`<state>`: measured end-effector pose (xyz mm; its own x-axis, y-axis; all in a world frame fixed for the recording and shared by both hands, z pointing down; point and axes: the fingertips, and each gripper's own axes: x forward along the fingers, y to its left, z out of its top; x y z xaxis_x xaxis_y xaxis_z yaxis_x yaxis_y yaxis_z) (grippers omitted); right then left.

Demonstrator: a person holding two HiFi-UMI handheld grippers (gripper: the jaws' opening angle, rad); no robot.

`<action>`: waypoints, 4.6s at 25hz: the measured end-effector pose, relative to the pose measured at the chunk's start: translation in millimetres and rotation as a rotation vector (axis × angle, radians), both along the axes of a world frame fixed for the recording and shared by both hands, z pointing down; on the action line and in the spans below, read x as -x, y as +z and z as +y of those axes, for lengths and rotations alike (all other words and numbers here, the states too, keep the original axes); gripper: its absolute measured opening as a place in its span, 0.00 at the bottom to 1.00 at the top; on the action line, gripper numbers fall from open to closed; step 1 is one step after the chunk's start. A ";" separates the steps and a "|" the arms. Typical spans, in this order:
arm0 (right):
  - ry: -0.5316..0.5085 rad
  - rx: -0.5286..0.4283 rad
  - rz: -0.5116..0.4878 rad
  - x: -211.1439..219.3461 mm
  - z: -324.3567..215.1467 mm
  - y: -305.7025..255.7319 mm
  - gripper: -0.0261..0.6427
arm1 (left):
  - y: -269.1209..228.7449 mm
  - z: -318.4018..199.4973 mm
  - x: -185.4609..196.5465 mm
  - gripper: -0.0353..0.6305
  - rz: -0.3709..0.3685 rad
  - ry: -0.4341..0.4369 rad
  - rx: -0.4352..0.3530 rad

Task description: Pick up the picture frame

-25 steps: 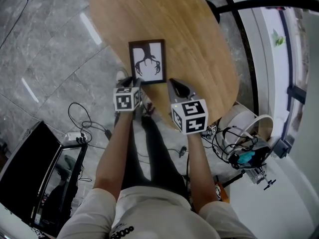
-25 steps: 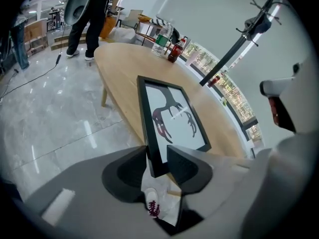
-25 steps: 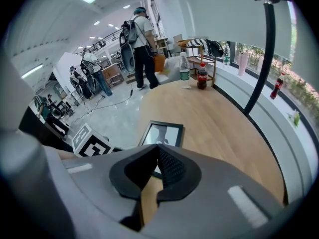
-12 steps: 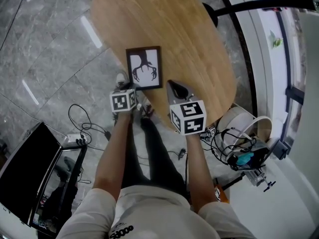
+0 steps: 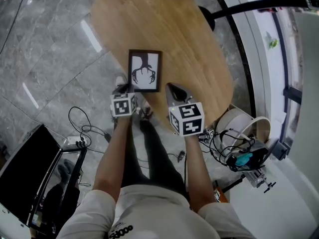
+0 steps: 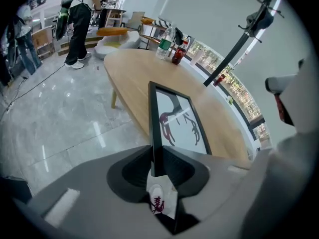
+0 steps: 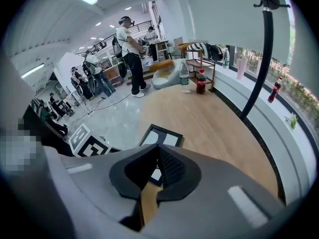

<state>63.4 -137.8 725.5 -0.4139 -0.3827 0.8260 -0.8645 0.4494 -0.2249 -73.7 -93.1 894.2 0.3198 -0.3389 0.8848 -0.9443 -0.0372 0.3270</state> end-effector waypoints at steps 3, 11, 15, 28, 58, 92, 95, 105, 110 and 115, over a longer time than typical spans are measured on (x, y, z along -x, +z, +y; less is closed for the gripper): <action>-0.001 -0.009 -0.003 0.3 -2.1 -5.5 0.04 | -9.2 -5.2 -0.9 0.17 -0.012 0.015 -0.020; 0.007 -0.033 -0.004 -5.8 -7.0 -24.6 0.05 | -38.0 -20.0 -6.4 0.17 -0.049 0.065 -0.080; 0.018 -0.040 -0.001 -12.2 -7.6 -35.0 0.04 | -58.1 -29.8 -10.8 0.17 -0.042 0.063 -0.121; 0.090 -0.150 -0.024 -42.4 -39.4 -110.7 0.05 | -178.1 -87.5 -19.3 0.17 -0.036 0.067 -0.364; 0.040 -0.643 -0.085 -37.3 -103.3 -407.4 0.05 | -541.9 -165.2 8.9 0.16 -0.029 0.034 -1.013; -0.121 -1.001 -0.186 -0.3 -48.5 -594.8 0.04 | -757.8 -73.5 72.2 0.17 -0.110 -0.115 -1.395; -0.135 -1.006 -0.169 5.1 -40.4 -594.7 0.04 | -758.7 -63.4 73.1 0.17 -0.117 -0.111 -1.399; -0.167 -1.005 -0.073 10.2 -29.4 -586.5 0.04 | -757.3 -52.2 77.4 0.16 -0.123 -0.117 -1.392; -0.159 -0.995 -0.076 11.2 -29.9 -583.6 0.04 | -756.4 -50.1 81.8 0.17 -0.130 -0.122 -1.390; -0.168 -0.987 -0.076 18.6 -31.1 -578.1 0.04 | -749.1 -52.7 87.4 0.17 -0.149 -0.117 -1.375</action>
<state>44.8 -168.9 147.4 -0.5636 -0.8142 0.1394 -0.7718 0.5792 0.2625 -161.1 -145.7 145.1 0.1629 -0.9745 -0.1544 -0.9865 -0.1633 -0.0104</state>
